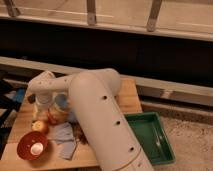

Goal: Place pepper in purple bowl

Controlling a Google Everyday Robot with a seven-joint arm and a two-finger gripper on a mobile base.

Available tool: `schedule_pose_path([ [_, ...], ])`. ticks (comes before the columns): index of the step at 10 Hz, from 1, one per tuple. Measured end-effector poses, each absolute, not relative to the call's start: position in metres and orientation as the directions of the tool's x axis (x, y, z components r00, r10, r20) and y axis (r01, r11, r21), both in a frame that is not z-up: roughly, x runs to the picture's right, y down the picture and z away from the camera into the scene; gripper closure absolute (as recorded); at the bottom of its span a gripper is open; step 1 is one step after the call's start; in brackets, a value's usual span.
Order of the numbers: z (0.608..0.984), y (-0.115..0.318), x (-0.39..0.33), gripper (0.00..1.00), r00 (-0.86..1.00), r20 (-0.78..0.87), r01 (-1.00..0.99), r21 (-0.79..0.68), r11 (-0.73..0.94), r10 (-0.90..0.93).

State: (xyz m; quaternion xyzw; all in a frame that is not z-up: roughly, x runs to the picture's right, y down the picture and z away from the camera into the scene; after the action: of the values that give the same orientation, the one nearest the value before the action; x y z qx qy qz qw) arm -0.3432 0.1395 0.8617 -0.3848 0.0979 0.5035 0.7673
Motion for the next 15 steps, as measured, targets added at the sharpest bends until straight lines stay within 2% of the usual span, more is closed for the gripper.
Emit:
schedule_pose_path([
  [6,0.863,0.144,-0.349,0.96,0.502,-0.543,-0.837,-0.501,0.22,0.673],
  [7,0.863,0.144,-0.349,1.0,0.506,-0.542,-0.836,-0.501,0.225,0.671],
  [12,0.859,0.141,-0.349,1.0,0.509,-0.525,-0.829,-0.512,0.225,0.682],
  [15,0.847,0.122,-0.342,1.0,0.489,-0.489,-0.826,-0.526,0.203,0.723],
])
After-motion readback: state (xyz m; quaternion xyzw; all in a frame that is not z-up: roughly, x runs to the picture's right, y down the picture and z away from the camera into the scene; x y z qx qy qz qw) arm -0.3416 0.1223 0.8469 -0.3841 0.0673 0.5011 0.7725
